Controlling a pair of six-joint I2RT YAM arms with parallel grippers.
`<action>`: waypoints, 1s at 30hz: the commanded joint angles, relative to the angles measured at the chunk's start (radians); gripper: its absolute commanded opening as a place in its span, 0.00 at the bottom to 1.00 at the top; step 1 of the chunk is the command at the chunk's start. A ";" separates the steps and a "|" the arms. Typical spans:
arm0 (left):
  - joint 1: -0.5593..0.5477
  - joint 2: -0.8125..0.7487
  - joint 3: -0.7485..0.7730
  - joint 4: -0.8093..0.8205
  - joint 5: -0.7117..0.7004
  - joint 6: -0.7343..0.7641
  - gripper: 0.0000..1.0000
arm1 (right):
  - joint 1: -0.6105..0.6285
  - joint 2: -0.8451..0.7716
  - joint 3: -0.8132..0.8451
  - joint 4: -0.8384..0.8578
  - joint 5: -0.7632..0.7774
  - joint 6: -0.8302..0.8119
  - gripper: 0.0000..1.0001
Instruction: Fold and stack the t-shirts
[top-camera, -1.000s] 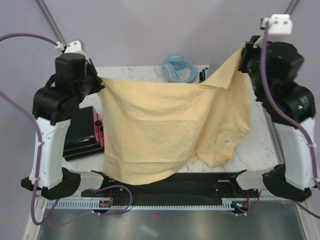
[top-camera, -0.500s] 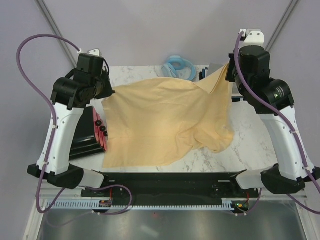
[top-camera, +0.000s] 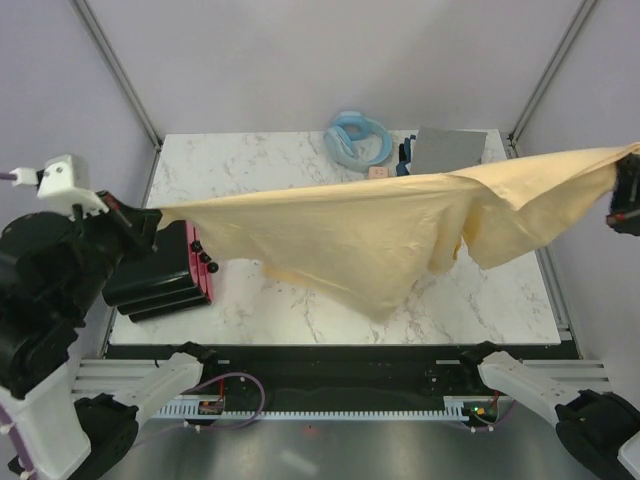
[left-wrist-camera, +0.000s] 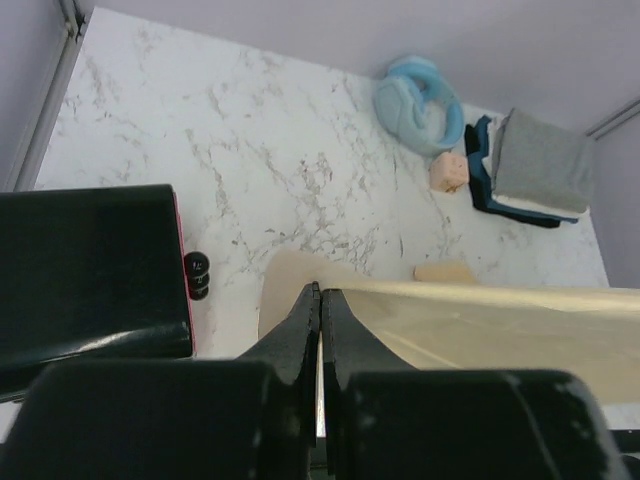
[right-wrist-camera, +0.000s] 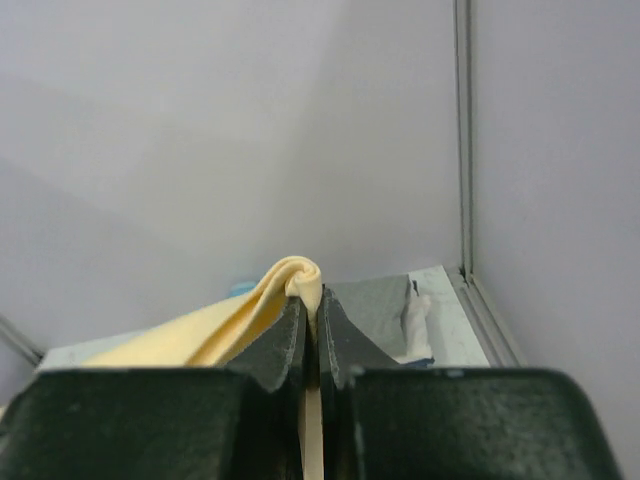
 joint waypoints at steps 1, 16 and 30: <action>0.001 -0.095 0.046 0.019 -0.097 0.085 0.02 | -0.004 0.024 0.227 -0.042 0.003 -0.036 0.00; -0.007 -0.131 0.121 -0.028 -0.236 0.085 0.02 | -0.005 -0.034 0.304 -0.080 0.084 -0.099 0.00; -0.007 -0.004 -0.061 -0.038 -0.186 0.065 0.02 | -0.007 0.064 0.021 -0.207 -0.004 0.047 0.00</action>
